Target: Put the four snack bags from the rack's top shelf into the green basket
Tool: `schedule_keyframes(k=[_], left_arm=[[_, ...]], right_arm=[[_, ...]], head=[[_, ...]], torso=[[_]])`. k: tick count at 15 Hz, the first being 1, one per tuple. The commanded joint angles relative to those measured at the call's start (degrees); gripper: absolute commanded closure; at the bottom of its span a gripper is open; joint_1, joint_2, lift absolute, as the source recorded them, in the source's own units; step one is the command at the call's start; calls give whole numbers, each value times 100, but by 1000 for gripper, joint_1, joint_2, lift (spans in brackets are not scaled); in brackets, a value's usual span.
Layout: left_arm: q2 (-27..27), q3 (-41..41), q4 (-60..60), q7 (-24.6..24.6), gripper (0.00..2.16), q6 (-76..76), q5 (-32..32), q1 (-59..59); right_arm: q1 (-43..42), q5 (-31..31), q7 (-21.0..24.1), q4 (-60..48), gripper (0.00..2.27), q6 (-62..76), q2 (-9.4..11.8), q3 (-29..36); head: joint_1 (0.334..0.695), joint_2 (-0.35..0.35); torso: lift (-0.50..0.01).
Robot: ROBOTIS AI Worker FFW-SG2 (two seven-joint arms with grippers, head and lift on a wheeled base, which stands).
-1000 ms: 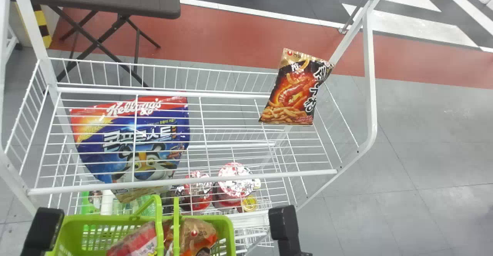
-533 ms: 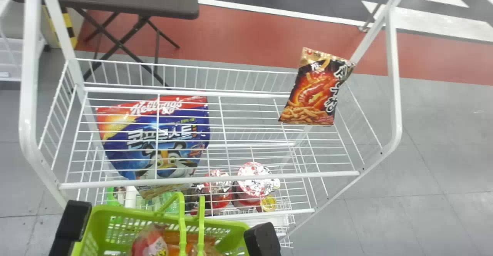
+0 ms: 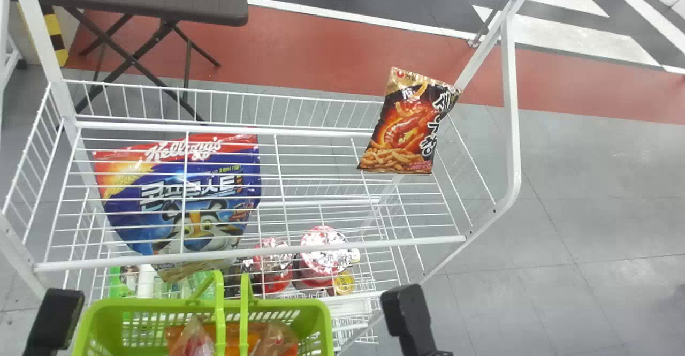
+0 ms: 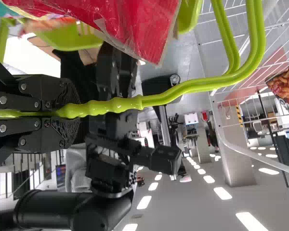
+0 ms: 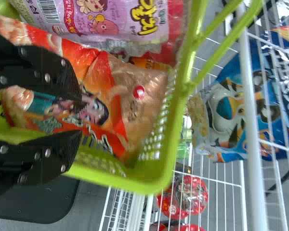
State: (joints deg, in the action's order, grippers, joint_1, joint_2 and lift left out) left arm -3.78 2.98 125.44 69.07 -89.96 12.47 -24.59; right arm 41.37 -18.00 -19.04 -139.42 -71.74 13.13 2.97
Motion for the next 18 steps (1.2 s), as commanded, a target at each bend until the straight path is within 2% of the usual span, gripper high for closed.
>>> schedule_keyframes(k=[1,2,4,8,11,14,18], left_arm=[[-9,1,7,1,2145,-7,1,-20],[-18,-8,7,1,2145,-7,1,-29],[-18,-17,16,10,2145,-7,1,-46],[0,71,7,-7,2145,-7,1,-46],[0,89,7,-7,2145,-7,1,-46],[-18,71,7,-7,2145,-7,-8,-73],[0,98,7,-16,2145,-7,-8,-73]], right_arm=[[-23,-98,-126,-51,46,94,-92,169],[-23,-142,-188,-42,46,586,-180,257],[-85,-133,-153,231,46,2607,-241,397],[-1271,315,155,1329,46,4330,-514,591],[-2247,728,735,2410,46,4998,-514,679],[-2748,904,1306,3298,46,5965,-514,881],[-3478,1176,1262,4159,60,5771,-470,1039]], head=[[695,-350],[695,-350],[695,-350],[695,-350],[695,-350],[695,-350],[695,-350]], torso=[[0],[0],[0],[0],[0],[0],[0]])
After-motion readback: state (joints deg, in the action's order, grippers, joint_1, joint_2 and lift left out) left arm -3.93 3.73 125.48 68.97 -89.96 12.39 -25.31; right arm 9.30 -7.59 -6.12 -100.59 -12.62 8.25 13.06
